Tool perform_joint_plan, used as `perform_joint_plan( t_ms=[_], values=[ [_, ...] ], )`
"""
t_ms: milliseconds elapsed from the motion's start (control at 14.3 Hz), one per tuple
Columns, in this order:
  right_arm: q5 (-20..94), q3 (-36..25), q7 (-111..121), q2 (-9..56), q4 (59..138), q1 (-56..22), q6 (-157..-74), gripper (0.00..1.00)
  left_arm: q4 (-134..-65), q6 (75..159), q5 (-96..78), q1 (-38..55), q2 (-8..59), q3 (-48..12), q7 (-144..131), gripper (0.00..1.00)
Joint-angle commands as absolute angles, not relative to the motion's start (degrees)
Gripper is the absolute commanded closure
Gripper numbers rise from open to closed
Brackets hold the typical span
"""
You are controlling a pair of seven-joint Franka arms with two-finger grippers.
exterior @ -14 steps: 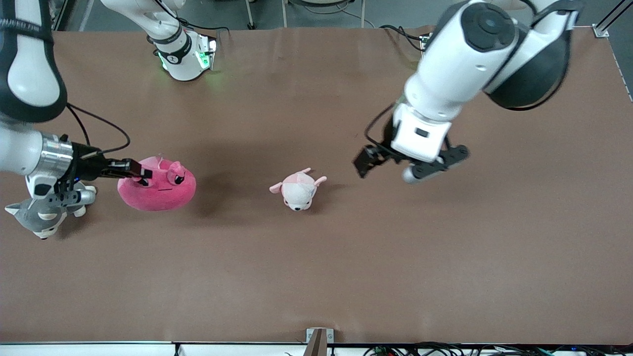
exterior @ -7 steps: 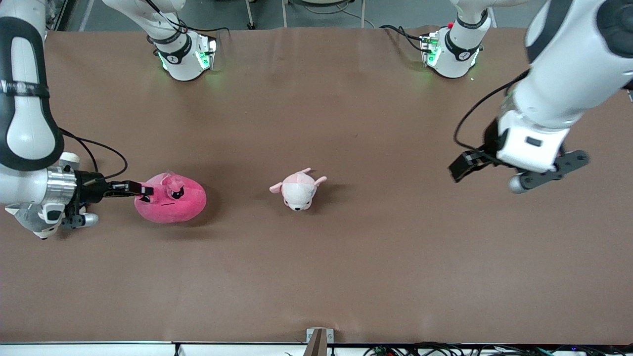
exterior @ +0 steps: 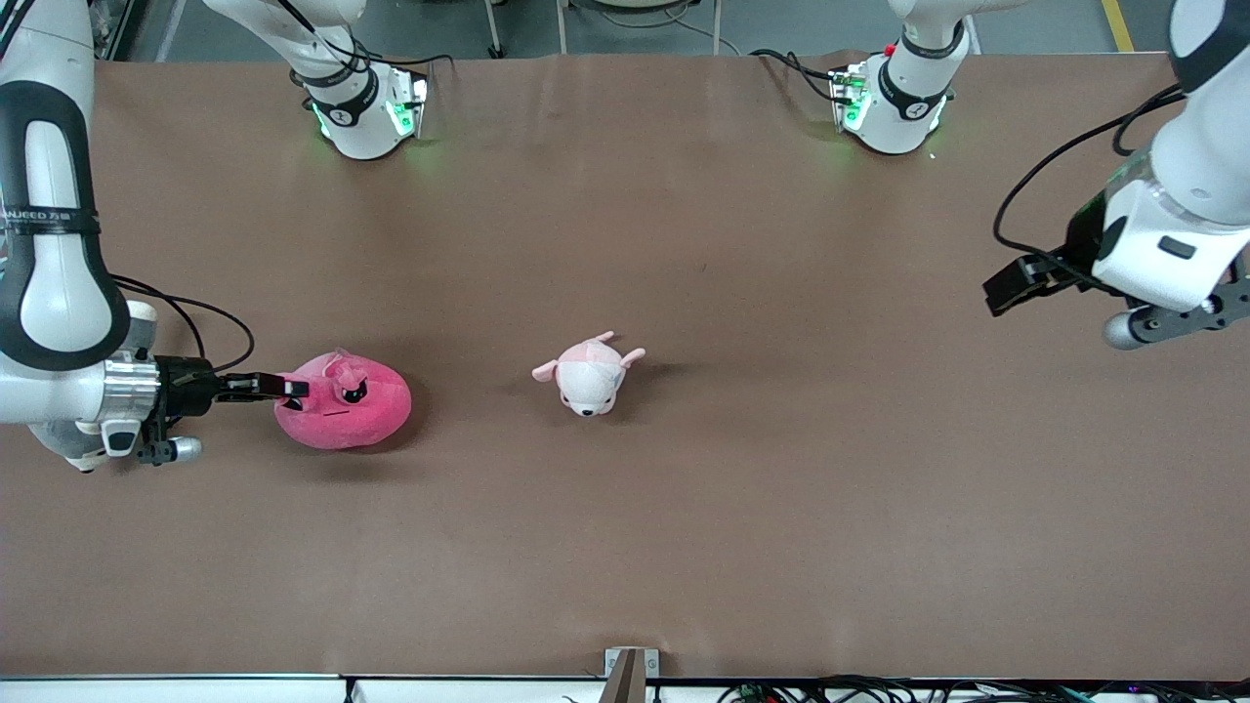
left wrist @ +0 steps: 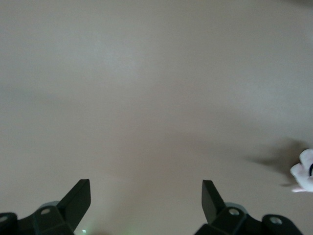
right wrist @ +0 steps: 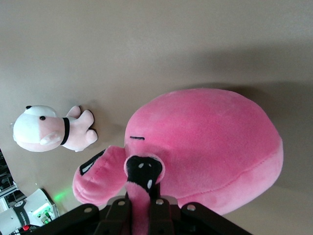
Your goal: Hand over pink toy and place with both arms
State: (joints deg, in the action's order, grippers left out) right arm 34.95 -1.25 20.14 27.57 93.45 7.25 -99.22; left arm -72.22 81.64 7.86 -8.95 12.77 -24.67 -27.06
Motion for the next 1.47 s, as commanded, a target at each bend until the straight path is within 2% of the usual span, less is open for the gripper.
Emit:
perform_joint_plan(
  t_ms=[0, 140, 280, 490, 560, 630, 700, 910, 1120, 1400],
  values=[
    [36.2, -0.5, 20.8, 28.7, 92.5, 8.2, -98.3, 0.95, -76.5, 81.2, 6.0, -5.7, 6.8, -16.9, -19.2, 0.0],
    [36.2, -0.5, 21.2, 29.2, 92.5, 8.2, -98.3, 0.95, -82.1, 82.5, 3.3, -1.6, 2.8, -10.7, -14.3, 0.0],
    [36.2, -0.5, 21.2, 30.2, 92.5, 8.2, -98.4, 0.95, -89.9, 86.8, 3.0, -1.2, -2.0, -10.1, -14.0, 0.0],
    [36.2, -0.6, 21.2, 30.8, 92.5, 8.2, -98.3, 0.93, -91.5, 87.5, 2.5, -1.2, -3.2, -10.0, -13.9, 0.0],
    [36.2, -0.5, 21.0, 30.8, 92.5, 8.2, -98.5, 0.81, -91.3, 87.5, 2.5, -1.2, -3.3, -9.9, -13.1, 0.0],
    [36.2, -0.6, 20.6, 30.8, 92.5, 8.0, -98.7, 0.28, -91.3, 87.4, 2.5, -1.3, -3.3, -9.8, -11.5, 0.0],
    [36.1, -0.6, 20.7, 30.8, 92.0, 8.3, -98.5, 0.0, -91.4, 87.4, 2.4, -1.7, -3.3, -9.8, -10.2, 0.0],
    [34.0, -0.9, 20.3, 29.6, 86.8, 8.8, -98.1, 0.0, -91.1, 86.9, 2.2, -1.9, -3.3, -9.9, -9.8, 0.0],
    [26.9, -1.3, 19.1, 26.9, 82.5, 8.7, -97.8, 0.0, -91.2, 87.0, 1.7, -1.8, -3.1, -9.9, -9.8, 0.0],
    [15.6, -0.8, 11.7, 19.1, 82.2, 7.2, -96.1, 0.0, -91.6, 86.7, 1.6, -4.6, -3.3, -9.9, -2.8, 0.0]
  ],
)
